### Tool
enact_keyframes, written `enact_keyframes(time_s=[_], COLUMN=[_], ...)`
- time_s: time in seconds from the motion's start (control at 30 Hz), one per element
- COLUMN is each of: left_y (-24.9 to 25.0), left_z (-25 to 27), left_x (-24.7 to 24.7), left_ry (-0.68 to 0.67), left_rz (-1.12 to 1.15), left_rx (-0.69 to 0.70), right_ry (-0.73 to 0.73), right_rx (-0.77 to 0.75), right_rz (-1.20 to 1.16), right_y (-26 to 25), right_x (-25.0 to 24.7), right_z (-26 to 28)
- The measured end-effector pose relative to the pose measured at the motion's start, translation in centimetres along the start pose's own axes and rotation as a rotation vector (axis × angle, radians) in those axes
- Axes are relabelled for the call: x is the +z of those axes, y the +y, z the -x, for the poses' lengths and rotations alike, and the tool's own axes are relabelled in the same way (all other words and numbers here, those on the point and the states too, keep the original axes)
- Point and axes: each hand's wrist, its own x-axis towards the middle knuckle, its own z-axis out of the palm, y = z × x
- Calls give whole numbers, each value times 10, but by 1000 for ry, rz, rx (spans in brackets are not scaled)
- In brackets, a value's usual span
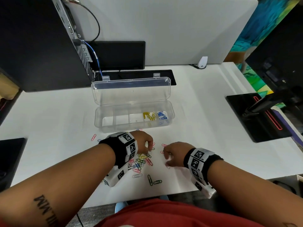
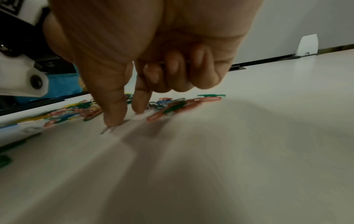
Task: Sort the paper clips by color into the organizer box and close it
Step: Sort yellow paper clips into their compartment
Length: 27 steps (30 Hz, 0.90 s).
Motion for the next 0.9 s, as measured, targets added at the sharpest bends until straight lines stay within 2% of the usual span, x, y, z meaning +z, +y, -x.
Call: enact_keyframes(time_s=[0.2,0.57,0.9], left_y=[5,0,-3], left_z=[-3,-7,-13], left_x=[6,9,10], left_ry=[-8,-19,-17], left_rz=[-87,-164,-40], left_rx=[69,97,-7], right_ry=[102,143,81], right_rx=[-23,-25,4], right_rz=[-27,-27,-23], right_y=[0,1,-1], right_x=[-3,-2,-4], right_z=[-2,-3,-5])
